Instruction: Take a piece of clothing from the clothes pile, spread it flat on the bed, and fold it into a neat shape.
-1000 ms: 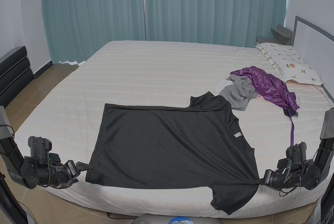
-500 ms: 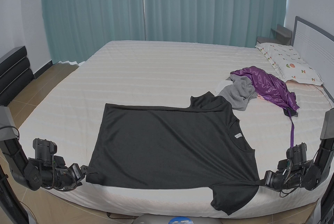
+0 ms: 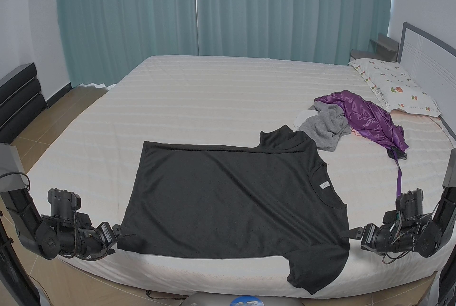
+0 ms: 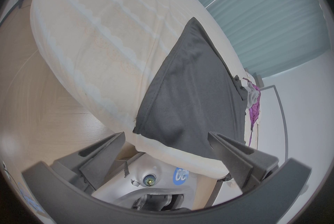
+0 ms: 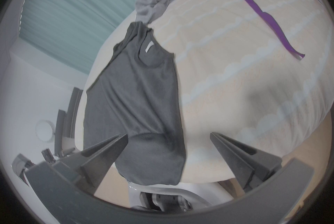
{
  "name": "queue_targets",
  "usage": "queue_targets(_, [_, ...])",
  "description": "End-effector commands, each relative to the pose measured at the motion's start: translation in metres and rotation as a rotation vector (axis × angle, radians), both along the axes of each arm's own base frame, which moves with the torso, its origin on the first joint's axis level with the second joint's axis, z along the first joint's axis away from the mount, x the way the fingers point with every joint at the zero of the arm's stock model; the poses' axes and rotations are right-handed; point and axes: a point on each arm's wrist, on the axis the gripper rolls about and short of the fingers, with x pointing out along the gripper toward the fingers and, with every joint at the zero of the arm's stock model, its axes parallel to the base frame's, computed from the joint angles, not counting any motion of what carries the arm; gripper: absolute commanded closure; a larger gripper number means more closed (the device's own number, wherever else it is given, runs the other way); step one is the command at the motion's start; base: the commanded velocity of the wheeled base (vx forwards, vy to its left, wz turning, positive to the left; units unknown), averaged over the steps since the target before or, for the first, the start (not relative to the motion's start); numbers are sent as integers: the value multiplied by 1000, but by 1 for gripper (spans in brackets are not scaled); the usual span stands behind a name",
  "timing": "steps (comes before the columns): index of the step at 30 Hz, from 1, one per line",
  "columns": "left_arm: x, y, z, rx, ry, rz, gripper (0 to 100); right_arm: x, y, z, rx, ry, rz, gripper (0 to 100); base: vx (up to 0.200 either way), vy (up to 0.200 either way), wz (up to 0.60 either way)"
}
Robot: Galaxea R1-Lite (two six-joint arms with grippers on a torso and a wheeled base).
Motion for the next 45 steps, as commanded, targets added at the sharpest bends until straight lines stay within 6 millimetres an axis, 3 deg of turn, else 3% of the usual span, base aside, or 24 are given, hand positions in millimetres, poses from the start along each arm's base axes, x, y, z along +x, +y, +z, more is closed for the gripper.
queue_targets(1, [5, 1, 3, -15, -13, 25, 0, 5, -2, 15, 25, -76, -33, 0, 0, 0, 0])
queue_targets(13, [6, 2, 5, -30, -19, 49, 0, 7, -1, 28, 52, -127, -64, 0, 0, 150, 0])
queue_targets(28, [6, 2, 7, -26, -42, 47, 0, 10, -3, 35, -9, -176, -128, 0, 0, 0, 0])
queue_targets(32, [7, 2, 11, -33, -54, 65, 0, 9, -2, 39, -8, -195, -124, 0, 200, 0, 0])
queue_targets(45, [4, 1, 16, -43, -65, 72, 0, 9, 0, 34, 3, -171, -109, 0, 31, 0, 0])
